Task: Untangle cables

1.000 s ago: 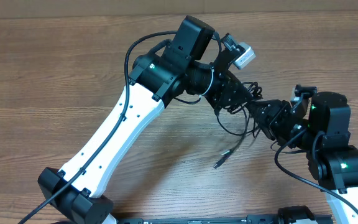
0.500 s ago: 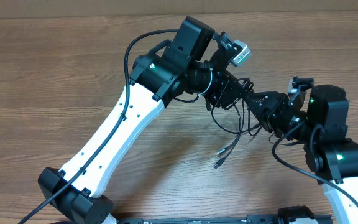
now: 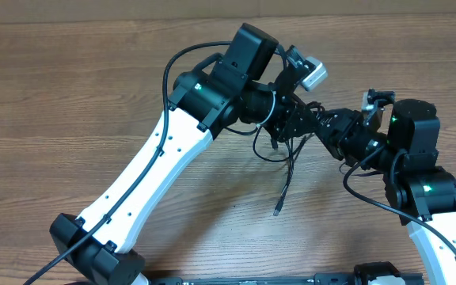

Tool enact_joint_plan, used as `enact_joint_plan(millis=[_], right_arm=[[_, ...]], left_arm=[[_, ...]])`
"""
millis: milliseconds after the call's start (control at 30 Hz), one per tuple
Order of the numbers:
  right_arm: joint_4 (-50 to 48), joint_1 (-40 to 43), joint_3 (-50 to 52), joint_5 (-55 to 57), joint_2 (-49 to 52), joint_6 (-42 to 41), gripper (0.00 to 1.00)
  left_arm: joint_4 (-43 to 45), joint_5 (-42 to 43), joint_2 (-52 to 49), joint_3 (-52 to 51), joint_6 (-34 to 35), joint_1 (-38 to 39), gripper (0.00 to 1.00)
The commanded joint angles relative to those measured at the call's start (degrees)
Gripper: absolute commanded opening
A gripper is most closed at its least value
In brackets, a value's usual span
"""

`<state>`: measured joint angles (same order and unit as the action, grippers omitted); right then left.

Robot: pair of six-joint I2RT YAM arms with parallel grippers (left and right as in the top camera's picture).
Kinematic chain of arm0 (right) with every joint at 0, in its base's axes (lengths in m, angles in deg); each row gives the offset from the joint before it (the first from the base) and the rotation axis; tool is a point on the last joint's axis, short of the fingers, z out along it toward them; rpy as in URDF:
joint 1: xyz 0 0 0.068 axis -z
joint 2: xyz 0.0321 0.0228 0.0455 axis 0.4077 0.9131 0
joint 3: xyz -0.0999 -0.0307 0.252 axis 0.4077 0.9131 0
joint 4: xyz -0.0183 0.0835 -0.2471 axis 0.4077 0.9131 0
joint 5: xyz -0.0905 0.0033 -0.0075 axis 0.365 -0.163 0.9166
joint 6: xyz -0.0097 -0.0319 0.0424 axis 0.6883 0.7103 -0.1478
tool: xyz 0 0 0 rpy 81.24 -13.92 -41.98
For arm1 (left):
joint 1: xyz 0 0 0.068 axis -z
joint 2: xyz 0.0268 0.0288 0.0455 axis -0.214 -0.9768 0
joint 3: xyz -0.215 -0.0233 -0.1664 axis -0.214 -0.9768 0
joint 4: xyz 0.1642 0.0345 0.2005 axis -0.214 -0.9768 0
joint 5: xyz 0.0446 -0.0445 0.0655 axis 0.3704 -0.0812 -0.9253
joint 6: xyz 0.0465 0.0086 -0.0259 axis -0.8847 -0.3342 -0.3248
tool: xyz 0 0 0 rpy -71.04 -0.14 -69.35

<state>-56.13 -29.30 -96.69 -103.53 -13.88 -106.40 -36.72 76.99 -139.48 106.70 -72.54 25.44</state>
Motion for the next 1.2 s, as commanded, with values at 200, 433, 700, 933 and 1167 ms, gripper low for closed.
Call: enact_joint_plan(millis=[200, 433, 700, 933, 1167], right_arm=[[1.4, 0.2, -0.4, 0.6, 0.2, 0.5, 0.35], [2.7, 0.2, -0.4, 0.9, 0.2, 0.3, 0.19], [-0.5, 0.2, -0.4, -3.3, 0.2, -2.9, 0.11], [6.8, 0.2, -0.4, -3.4, 0.2, 10.6, 0.04], [15.0, 0.2, -0.4, -7.6, 0.2, 27.8, 0.04]], left_arm=[[4.6, 9.1, 0.2, 0.8, 0.4, 0.8, 0.04], [5.8, 11.3, 0.2, 0.8, 0.8, 0.7, 0.04], [5.8, 11.5, 0.2, 0.8, 0.8, 1.2, 0.04], [6.2, 11.5, 0.2, 0.8, 0.8, -2.4, 0.04], [1.0, -2.3, 0.2, 0.8, 0.7, -12.7, 0.04]])
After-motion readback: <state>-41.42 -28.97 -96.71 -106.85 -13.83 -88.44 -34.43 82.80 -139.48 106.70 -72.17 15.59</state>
